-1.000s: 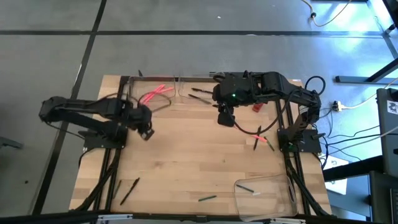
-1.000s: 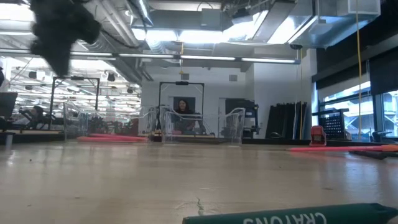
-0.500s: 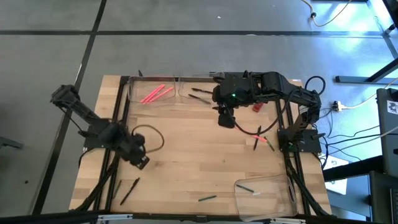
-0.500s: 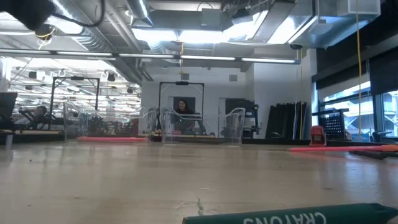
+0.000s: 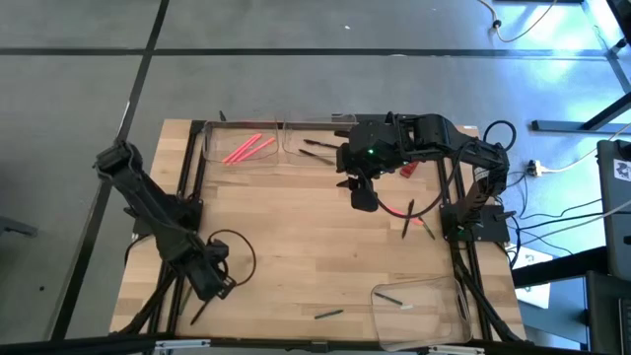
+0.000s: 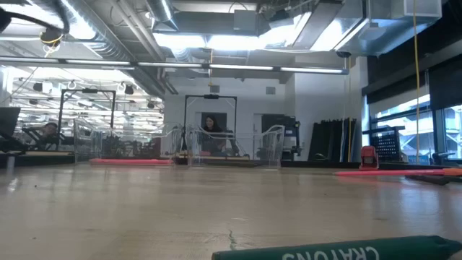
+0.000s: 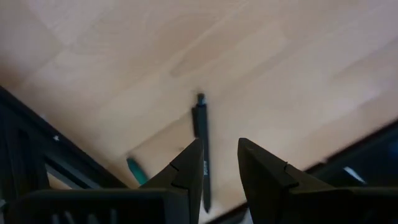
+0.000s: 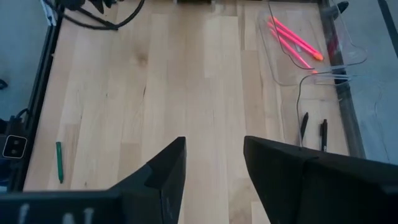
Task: Sort crayons/erasers/pens/pencils in bins
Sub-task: Put the black pen into the top right transparent bin
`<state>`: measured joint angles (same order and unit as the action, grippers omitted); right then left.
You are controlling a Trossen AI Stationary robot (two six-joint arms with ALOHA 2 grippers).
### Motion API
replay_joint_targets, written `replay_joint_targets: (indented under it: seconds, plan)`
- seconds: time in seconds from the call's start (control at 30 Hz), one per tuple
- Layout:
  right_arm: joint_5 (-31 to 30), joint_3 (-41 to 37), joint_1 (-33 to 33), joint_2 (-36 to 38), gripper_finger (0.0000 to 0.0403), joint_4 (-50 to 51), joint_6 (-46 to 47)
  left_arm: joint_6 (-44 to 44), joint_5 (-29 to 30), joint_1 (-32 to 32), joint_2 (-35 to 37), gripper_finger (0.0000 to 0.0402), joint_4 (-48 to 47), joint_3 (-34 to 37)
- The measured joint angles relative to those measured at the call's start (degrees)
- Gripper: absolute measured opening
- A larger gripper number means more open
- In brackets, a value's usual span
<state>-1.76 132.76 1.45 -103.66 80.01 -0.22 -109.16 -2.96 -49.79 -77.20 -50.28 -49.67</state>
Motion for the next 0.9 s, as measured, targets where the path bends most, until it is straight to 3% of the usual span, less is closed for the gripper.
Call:
replay_joint_targets:
  seconds: [0.53, 0.9]
  plan:
    - [-0.1, 0.0, 0.0, 0.0, 0.0165, 0.0, 0.2, -0.4, -1.6, -1.7, -8.9, 0.0092, 6.3, 0.0]
    - [-0.1, 0.0, 0.0, 0.0, 0.0165, 0.0, 0.0, -1.5, -2.8, -1.8, -9.5, 0.0092, 9.0, 0.0]
